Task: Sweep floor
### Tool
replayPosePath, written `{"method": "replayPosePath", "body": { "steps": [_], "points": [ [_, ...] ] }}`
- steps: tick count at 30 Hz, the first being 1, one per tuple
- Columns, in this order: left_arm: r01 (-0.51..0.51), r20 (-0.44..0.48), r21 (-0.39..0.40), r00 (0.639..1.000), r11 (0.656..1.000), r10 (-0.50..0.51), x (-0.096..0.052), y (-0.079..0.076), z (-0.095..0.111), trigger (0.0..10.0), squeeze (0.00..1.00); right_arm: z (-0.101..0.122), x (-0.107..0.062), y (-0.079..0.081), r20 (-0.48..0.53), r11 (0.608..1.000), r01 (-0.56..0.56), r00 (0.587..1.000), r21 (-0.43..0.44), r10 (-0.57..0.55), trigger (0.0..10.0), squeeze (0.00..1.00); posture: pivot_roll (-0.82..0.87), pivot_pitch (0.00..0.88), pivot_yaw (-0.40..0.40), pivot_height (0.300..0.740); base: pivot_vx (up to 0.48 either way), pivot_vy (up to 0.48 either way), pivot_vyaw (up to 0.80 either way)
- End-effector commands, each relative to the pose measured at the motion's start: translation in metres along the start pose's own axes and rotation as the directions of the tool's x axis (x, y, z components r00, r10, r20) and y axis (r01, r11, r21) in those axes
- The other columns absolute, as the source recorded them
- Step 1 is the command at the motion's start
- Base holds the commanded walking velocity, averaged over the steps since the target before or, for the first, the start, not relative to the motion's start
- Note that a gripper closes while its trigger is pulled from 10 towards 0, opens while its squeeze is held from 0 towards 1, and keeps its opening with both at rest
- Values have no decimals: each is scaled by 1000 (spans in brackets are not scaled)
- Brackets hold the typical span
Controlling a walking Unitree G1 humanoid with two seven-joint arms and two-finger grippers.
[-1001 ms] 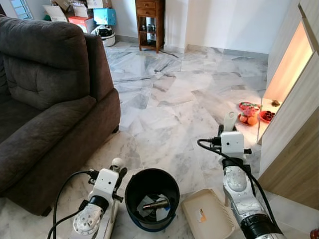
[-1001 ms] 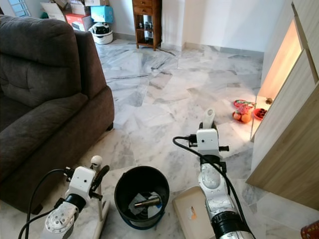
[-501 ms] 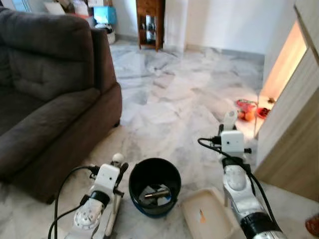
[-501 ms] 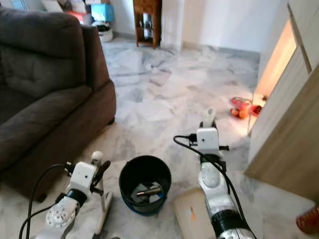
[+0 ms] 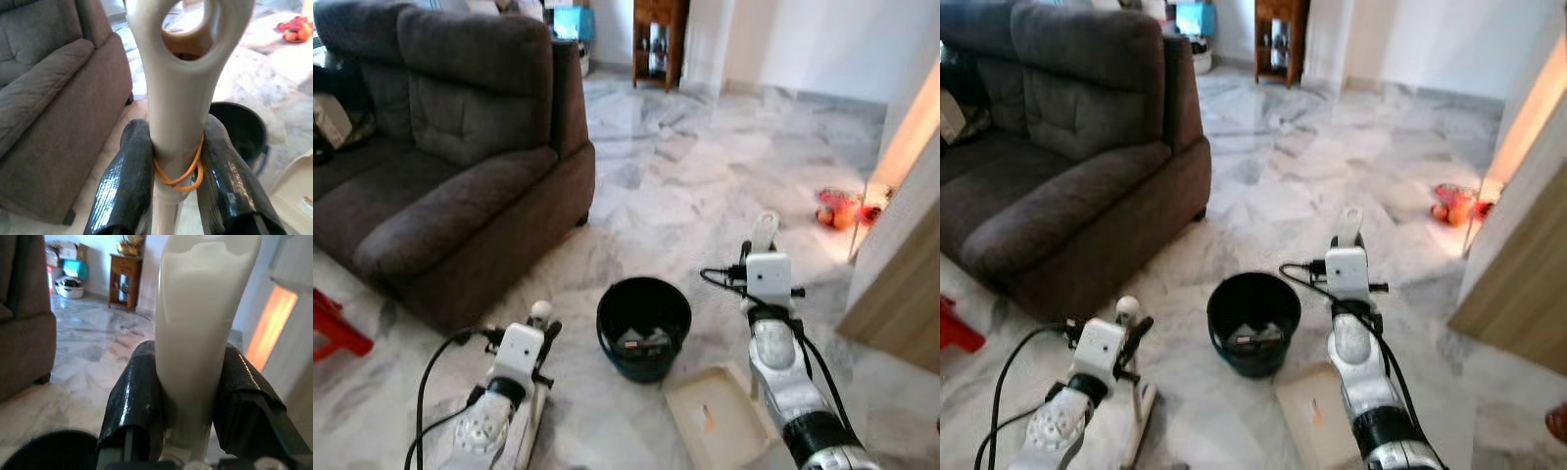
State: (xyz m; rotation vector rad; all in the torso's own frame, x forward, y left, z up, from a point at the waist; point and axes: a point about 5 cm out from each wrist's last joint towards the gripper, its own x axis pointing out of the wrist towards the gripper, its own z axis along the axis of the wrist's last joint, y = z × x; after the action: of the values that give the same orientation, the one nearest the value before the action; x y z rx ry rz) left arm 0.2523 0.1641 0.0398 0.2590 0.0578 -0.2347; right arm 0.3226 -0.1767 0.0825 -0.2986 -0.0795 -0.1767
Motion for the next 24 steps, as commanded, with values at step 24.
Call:
{"method": "replayPosePath", "body": {
  "steps": [24],
  "points": [
    [-126, 61, 40, 990, 991, 123, 29, 31, 18, 10000, 0, -38, -24, 3, -139, 985, -11, 990, 173, 36, 10000, 0, 117, 0, 69, 740, -62, 0, 0]
  ]
}}
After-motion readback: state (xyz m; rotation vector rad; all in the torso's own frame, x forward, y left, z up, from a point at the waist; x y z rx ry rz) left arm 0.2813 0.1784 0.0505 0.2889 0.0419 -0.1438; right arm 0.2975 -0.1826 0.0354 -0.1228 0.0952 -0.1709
